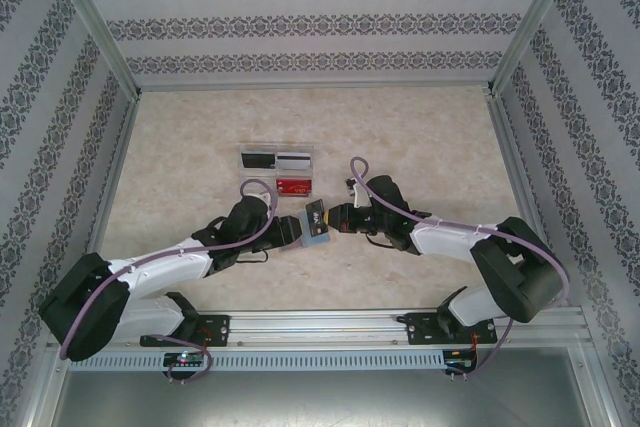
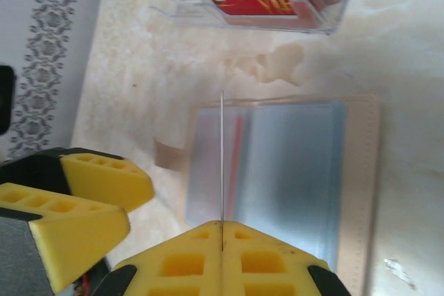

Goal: Take the credit cards out of the card holder

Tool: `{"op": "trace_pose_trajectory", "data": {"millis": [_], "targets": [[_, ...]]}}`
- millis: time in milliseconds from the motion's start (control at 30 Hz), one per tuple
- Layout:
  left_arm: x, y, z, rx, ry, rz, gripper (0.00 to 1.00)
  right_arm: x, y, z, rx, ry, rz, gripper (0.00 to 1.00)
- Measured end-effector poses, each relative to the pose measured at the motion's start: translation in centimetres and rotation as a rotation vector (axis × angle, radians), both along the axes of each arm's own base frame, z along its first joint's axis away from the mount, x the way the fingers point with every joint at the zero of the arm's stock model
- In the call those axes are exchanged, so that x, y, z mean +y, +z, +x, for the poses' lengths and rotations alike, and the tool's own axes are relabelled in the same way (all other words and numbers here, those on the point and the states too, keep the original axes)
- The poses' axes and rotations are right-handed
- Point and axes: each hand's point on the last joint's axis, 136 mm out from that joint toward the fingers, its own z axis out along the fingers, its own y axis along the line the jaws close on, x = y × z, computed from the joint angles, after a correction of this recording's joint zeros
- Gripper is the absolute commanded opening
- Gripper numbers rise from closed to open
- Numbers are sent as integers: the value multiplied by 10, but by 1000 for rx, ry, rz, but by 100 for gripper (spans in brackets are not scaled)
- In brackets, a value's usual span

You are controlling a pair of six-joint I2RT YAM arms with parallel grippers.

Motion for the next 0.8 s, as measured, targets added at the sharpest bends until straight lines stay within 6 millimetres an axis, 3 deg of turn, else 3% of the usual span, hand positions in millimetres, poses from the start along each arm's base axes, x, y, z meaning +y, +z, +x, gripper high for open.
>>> {"op": "trace_pose_trajectory", "data": {"millis": [333, 800], "targets": [[-9, 16, 1, -17, -6, -113, 38, 15, 27, -4, -6, 39, 170, 0], [-2, 30, 4, -52, 12, -150, 34, 31, 21, -5, 81, 80, 285, 0]]}}
